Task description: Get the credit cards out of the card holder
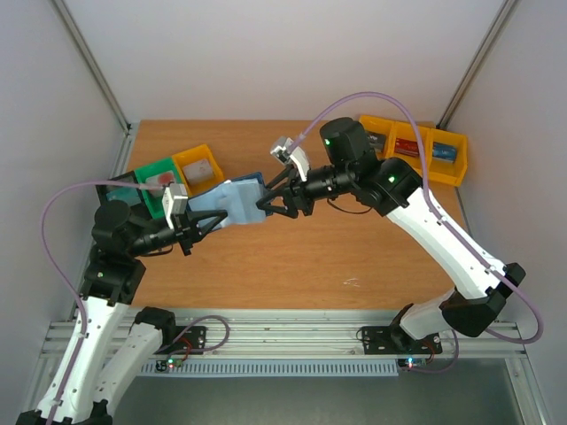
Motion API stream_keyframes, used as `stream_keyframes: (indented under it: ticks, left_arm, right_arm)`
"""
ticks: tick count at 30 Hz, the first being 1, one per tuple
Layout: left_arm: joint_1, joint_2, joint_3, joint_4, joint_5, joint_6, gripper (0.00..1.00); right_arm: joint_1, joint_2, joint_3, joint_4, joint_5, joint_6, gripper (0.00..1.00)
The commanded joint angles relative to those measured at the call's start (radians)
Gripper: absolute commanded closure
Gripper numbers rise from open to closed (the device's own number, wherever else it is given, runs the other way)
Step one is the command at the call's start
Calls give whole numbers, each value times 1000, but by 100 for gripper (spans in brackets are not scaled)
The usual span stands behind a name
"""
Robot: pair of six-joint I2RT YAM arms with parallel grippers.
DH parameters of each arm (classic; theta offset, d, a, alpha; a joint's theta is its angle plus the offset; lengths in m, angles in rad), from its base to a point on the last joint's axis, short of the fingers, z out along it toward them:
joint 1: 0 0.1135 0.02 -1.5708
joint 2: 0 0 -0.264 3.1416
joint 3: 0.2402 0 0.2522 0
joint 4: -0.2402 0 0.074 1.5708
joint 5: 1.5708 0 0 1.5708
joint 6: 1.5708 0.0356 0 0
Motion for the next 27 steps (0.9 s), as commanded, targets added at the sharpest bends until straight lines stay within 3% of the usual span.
stream_keyframes:
  ticks: [1,5,15,27]
  left_arm:
    - [-4,-14,-1,57,15,-6,100]
    - [-4,-17,-5,64,22,-2,100]
    - [-5,-20,-9,84,33,-6,100]
    - [-4,-21,-20,96,30,-21,100]
  right_arm:
    - [-25,-33,-8,-19,24,-19,51]
    - [-38,-37,-12,-9,52,4,57]
    - [-32,-27,-19,29,55,34,60]
    - [42,12,-10,73,20,33,50]
